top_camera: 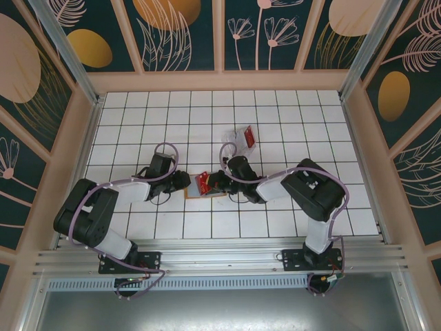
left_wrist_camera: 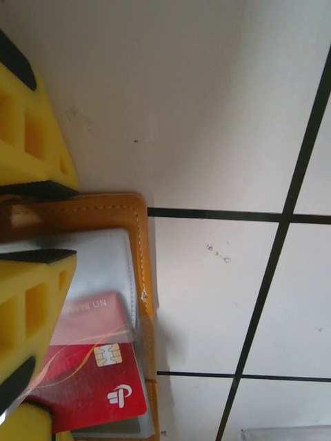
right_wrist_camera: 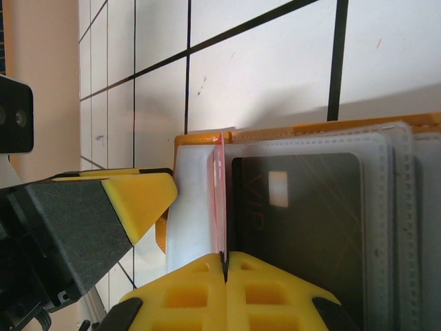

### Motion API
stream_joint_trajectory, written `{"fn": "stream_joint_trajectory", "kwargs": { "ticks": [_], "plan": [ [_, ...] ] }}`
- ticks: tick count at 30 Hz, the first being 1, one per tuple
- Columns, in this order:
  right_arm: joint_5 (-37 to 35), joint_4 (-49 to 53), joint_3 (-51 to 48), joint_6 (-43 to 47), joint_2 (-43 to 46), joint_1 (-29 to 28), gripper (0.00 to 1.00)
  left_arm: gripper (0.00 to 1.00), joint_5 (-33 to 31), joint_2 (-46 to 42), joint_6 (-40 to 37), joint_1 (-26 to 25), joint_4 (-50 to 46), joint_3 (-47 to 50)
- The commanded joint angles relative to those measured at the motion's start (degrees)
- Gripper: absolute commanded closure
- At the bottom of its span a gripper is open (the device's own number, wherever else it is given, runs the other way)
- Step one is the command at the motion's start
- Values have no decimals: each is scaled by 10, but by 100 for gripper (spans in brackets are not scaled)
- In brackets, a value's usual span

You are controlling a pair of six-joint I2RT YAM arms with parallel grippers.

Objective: Put the credit cards into the card holder

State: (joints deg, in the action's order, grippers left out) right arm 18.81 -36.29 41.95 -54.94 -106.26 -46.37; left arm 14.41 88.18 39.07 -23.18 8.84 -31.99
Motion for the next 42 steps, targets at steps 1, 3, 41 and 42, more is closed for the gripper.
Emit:
{"fn": "stream_joint_trajectory", "kwargs": {
  "ticks": [1,3,41,42],
  "plan": [
    [-46,-22,-6,-9,-8,-14,98,72,43,0,18,-8,-31,29],
    [-61,-27,-11,-10,-5,-14,98,75,41,-5,19,-8,-30,34],
    [-131,310,131,172,41,-36,76,83,44,7,30,-12,-12,40],
    [-124,309,134,172,34,-34,77,83,45,7,30,-13,-12,40]
  ]
}}
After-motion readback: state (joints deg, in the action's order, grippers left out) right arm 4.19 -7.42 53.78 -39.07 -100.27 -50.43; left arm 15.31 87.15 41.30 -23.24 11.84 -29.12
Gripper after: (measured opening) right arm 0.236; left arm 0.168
